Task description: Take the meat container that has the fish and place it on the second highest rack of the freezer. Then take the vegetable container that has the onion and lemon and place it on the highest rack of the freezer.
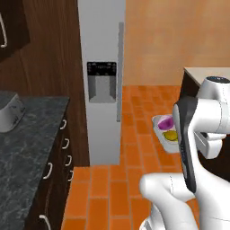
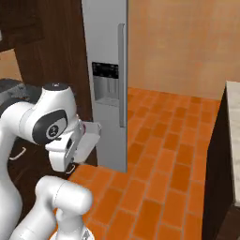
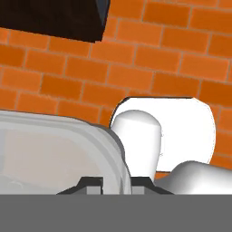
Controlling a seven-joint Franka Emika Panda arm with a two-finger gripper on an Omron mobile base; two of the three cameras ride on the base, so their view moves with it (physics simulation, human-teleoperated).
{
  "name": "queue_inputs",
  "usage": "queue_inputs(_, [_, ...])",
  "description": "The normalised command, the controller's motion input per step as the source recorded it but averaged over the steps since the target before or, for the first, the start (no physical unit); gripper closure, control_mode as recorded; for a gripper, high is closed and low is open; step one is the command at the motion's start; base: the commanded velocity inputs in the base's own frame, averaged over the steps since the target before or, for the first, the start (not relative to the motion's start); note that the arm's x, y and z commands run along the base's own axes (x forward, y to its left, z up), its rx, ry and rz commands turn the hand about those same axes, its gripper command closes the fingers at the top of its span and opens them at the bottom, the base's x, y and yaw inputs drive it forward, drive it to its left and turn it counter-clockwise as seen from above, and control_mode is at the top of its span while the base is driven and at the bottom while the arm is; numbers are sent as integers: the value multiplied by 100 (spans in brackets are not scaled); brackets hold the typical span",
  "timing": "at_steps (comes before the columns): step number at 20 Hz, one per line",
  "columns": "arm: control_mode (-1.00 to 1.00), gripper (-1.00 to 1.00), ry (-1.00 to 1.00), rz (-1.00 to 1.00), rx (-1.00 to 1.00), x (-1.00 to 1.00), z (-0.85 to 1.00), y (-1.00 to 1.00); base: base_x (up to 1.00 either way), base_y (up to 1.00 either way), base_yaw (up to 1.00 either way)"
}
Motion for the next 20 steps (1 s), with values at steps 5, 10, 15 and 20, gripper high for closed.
queue_inputs(5, [100,100,0,0,0,0,0,0,2,-62,-55])
queue_inputs(10, [100,100,0,0,0,0,0,0,54,-52,-4])
queue_inputs(15, [100,100,0,0,0,0,0,0,100,-7,1])
queue_inputs(20, [100,100,0,0,0,0,0,0,100,-3,1])
